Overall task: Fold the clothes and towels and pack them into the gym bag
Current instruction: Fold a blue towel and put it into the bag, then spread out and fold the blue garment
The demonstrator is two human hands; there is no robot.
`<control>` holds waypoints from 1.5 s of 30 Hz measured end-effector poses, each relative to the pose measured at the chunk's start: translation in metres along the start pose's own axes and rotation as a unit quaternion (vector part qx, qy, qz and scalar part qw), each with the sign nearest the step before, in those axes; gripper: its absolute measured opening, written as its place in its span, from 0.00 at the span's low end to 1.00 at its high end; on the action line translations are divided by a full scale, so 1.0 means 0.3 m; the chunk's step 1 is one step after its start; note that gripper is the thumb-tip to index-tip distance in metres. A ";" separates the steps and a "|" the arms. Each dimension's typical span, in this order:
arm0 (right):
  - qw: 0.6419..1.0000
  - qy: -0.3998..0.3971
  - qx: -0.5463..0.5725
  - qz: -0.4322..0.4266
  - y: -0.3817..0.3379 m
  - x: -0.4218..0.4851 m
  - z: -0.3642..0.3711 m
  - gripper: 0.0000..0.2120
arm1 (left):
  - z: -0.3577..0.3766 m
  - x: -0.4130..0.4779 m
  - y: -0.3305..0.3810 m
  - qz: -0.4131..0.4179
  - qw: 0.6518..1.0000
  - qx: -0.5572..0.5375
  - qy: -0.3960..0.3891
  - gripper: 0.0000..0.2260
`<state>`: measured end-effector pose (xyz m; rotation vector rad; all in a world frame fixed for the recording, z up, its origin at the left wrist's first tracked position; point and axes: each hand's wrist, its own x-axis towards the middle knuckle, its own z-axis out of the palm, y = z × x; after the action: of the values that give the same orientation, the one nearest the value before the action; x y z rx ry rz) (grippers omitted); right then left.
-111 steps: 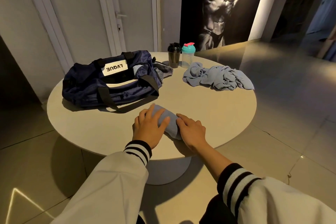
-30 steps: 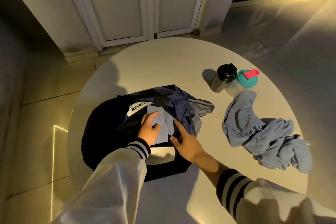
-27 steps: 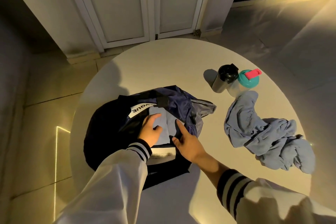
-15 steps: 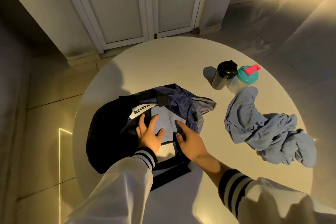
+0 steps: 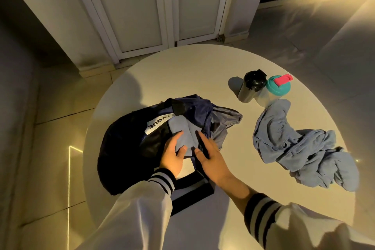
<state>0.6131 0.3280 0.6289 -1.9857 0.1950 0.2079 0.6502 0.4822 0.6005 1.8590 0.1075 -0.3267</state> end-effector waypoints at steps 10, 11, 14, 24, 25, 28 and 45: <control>0.996 -0.042 -0.008 0.073 0.050 0.159 0.011 0.28 | 0.037 0.074 0.006 -0.026 0.992 0.124 0.008 0.22; 0.996 -0.048 -0.006 0.073 0.050 0.150 -0.003 0.27 | 0.042 0.067 0.015 -0.032 0.990 0.135 0.007 0.22; 0.997 -0.028 0.005 0.075 0.024 0.102 -0.055 0.24 | 0.054 0.030 0.058 -0.054 0.982 0.180 0.034 0.21; 0.978 0.147 0.058 0.136 0.006 -0.301 -0.335 0.14 | 0.314 -0.239 0.259 0.029 0.989 0.086 -0.118 0.16; 0.973 0.167 0.068 0.145 0.016 -0.349 -0.372 0.14 | 0.359 -0.263 0.277 0.028 0.986 0.088 -0.141 0.16; 0.959 0.211 0.080 0.169 0.044 -0.473 -0.491 0.15 | 0.493 -0.328 0.349 0.056 0.971 0.109 -0.206 0.17; 0.942 0.216 0.104 0.237 0.496 -0.443 -1.053 0.19 | 1.249 -0.093 0.399 0.047 0.919 0.256 -0.295 0.22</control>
<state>0.4678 -0.0152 0.6570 -1.7238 0.9446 0.0490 0.5886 0.0930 0.6154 2.1792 -0.5264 -0.9010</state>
